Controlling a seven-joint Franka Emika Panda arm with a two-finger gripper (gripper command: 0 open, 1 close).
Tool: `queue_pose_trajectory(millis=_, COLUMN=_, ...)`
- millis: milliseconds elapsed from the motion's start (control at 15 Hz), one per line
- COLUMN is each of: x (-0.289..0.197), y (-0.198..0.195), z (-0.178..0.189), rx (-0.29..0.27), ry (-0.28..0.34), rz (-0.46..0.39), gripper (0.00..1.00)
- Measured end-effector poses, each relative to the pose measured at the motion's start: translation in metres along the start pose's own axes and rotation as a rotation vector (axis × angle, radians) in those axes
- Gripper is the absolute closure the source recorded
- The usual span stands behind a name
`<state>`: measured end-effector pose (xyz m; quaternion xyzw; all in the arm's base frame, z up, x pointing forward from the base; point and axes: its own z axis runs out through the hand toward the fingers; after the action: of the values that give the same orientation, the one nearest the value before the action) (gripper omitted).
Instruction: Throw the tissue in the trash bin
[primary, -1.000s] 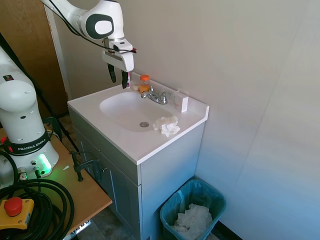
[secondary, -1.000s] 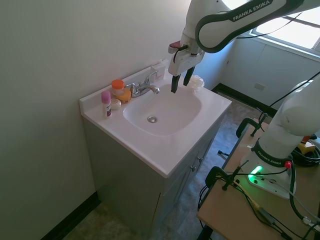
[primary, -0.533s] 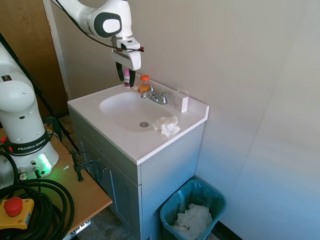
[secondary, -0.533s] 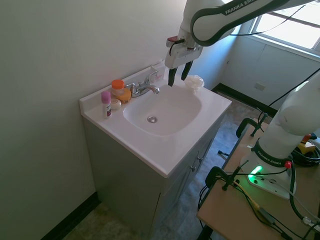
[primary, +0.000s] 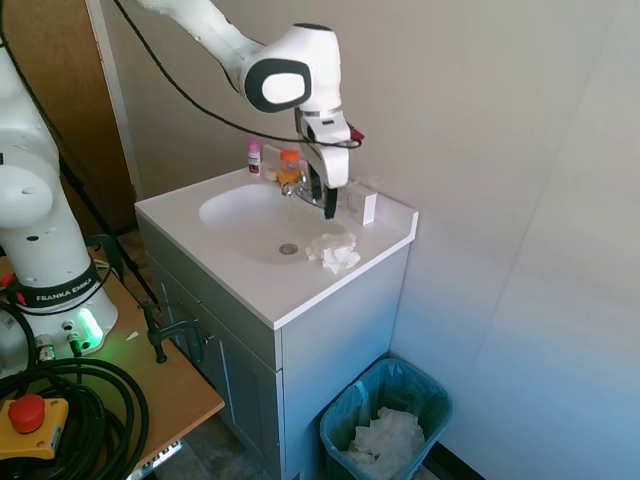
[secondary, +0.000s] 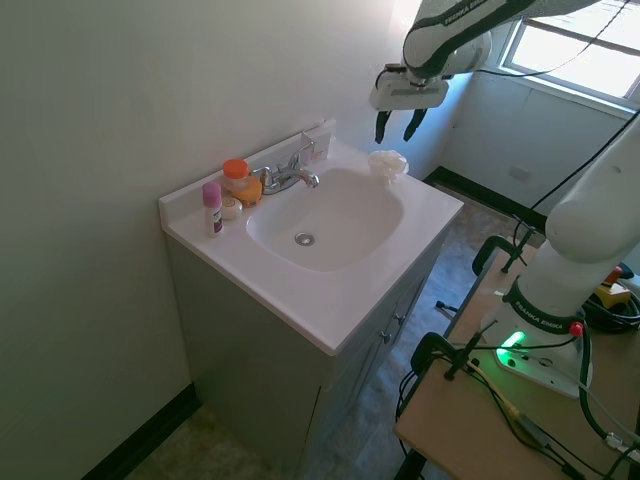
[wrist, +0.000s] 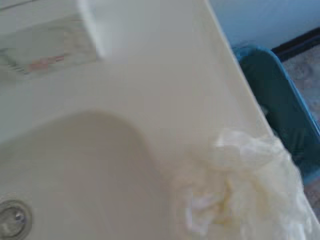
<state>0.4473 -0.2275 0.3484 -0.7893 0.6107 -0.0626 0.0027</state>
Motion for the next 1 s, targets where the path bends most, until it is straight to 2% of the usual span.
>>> queue_pose_trajectory(millis=200, x=0.031, y=-0.001, z=0.051, rx=-0.054, ry=-0.007, rz=0.039, gripper=0.0)
queue_pose_trajectory(millis=333, x=0.045, y=-0.007, z=0.073, rx=-0.072, ry=-0.02, rz=0.045, gripper=0.0)
queue_pose_trajectory(millis=400, x=0.048, y=-0.01, z=0.08, rx=-0.074, ry=-0.028, rz=0.042, gripper=1.0)
queue_pose_trajectory(millis=667, x=0.05, y=-0.017, z=0.095, rx=-0.065, ry=-0.043, rz=0.019, gripper=1.0)
queue_pose_trajectory(millis=1000, x=0.054, y=-0.013, z=0.096, rx=-0.06, ry=-0.048, rz=0.022, gripper=1.0)
